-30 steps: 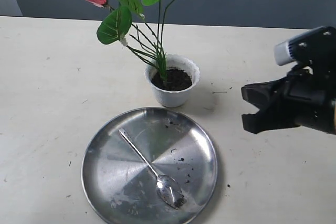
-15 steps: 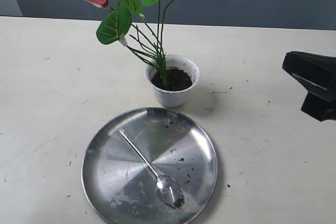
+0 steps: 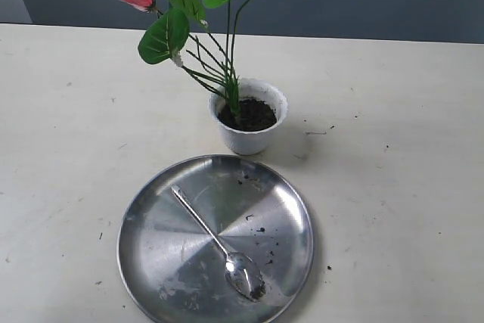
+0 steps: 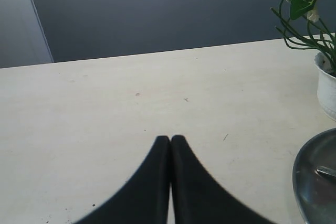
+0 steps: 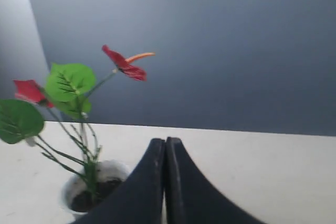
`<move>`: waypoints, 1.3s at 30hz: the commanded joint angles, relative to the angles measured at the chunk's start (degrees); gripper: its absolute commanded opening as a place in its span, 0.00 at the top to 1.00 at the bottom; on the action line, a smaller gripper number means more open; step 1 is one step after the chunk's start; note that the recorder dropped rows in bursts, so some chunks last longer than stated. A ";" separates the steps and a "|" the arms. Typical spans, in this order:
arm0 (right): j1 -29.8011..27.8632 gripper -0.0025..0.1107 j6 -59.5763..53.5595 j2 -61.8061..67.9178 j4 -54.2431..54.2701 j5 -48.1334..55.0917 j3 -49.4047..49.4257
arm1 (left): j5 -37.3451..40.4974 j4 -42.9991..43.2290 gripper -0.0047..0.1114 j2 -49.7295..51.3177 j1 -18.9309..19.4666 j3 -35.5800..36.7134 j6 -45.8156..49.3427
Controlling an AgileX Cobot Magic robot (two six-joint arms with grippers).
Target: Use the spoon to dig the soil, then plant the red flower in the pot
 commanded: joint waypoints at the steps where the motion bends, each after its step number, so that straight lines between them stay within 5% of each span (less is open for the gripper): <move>1: -9.46 0.98 -0.36 -6.09 -0.39 -2.40 7.74 | -0.79 0.03 0.95 -0.07 -0.31 -0.13 -0.25; 14: -23.85 0.98 -0.36 -22.17 -0.39 -0.99 17.85 | -0.79 0.03 0.95 -0.07 -0.31 -0.13 -0.25; 39: -24.25 0.98 6.51 -22.17 -0.39 -2.03 17.85 | -0.79 0.03 0.95 -0.07 -0.31 -0.13 -0.25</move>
